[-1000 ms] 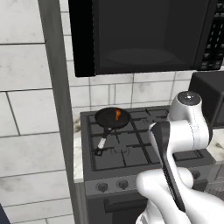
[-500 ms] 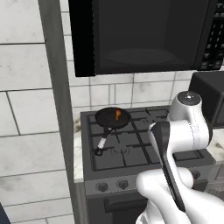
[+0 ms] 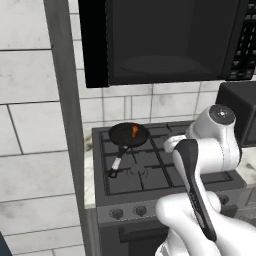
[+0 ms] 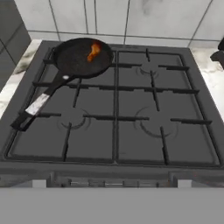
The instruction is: Take the chicken drumsticks from the pan and place one on each plate on the dining counter.
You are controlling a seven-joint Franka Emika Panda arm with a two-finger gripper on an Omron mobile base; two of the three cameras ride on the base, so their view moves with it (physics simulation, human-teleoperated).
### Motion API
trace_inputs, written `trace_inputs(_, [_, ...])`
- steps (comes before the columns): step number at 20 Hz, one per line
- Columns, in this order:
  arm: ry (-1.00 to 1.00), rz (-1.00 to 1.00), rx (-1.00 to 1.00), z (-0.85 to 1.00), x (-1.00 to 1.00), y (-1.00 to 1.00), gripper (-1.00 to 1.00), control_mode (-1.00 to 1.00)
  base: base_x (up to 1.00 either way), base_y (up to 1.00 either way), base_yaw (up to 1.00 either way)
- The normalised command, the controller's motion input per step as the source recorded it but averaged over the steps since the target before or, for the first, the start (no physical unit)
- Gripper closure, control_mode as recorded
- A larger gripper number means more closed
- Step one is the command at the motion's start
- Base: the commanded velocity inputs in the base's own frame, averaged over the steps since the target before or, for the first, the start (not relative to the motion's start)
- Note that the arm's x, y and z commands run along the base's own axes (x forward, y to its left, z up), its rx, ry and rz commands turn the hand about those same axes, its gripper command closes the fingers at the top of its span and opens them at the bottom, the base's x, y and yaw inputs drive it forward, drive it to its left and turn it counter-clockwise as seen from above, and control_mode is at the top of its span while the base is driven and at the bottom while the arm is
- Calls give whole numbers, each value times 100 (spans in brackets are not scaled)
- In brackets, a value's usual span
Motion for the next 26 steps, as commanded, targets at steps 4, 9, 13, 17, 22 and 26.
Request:
trace_inputs(4, [-11,13,0,0,51,17,-100,-100,0,0,0])
trace_inputs(9, [-14,-2,0,-2,50,28,-100,-100,0,0,0])
trace_inputs(13, [-17,-10,0,-7,33,25,-100,-100,0,0,0])
trace_inputs(17, [3,-16,0,0,56,18,-100,-100,0,0,0])
trace_inputs(22, [5,-3,0,-1,45,2,-100,-100,0,0,0])
trace_inputs(26, [3,0,0,-9,48,0,-100,-100,0,0,0])
